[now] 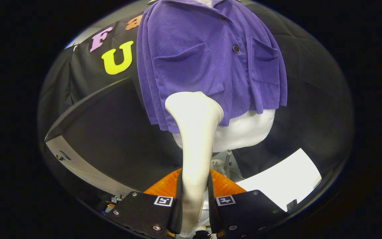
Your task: Iron the clothes twice with a garment steamer, once on the left side and once on the right side.
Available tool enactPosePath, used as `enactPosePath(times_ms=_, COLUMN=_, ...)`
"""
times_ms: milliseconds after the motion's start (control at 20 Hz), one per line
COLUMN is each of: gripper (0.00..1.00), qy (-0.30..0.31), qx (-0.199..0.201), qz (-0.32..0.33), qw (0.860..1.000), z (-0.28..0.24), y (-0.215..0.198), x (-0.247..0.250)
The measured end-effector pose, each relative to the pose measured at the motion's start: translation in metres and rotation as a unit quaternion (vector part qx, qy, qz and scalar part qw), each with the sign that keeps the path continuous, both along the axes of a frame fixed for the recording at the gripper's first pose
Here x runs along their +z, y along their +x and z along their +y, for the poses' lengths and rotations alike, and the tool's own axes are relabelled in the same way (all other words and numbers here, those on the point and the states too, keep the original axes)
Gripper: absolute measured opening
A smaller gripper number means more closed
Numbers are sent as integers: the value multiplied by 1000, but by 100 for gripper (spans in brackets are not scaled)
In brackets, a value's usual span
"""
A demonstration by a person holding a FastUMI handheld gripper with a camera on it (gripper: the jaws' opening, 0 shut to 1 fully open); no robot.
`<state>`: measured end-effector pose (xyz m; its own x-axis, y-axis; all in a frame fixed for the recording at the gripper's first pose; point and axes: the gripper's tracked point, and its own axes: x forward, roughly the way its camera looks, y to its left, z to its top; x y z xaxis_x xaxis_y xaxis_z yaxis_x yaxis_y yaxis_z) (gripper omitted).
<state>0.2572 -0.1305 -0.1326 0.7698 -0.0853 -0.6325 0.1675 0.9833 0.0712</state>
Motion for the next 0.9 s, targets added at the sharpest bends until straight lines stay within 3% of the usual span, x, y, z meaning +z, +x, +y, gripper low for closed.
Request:
enactPosePath(times_ms=500, gripper=33, qy=-20, qx=7, qz=-155, qw=988, z=-18, y=-21, x=166)
enactPosePath(times_ms=900, gripper=33, qy=-56, qx=-8, qz=-255, qw=965, z=-51, y=6, x=274)
